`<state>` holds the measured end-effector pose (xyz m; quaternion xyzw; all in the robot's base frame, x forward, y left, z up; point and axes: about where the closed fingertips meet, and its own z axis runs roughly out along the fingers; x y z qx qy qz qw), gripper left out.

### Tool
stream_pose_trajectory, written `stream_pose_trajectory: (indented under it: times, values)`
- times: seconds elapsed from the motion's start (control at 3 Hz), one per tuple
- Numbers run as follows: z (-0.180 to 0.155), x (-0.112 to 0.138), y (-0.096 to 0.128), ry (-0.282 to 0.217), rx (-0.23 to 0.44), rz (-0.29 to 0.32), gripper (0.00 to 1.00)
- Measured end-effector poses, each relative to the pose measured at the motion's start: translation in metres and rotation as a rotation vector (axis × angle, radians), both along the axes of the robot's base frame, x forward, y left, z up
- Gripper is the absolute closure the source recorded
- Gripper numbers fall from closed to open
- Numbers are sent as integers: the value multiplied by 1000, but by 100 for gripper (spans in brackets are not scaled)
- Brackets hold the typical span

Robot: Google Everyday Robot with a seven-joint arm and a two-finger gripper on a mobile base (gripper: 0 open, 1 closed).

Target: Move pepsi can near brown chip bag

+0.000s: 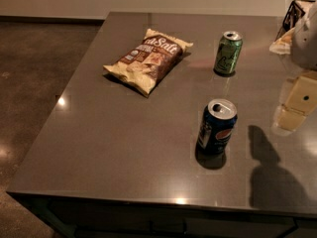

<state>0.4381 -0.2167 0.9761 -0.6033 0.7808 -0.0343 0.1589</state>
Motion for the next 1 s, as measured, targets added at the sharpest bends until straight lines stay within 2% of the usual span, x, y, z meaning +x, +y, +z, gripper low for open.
stream_pose_trajectory:
  times: [0.33,0.67,1.0]
  values:
    - [0,0,0,0,0,0,0]
    - [-4,-1,5,21,49,9,0]
    - [-17,-7,25,36,133,44,0]
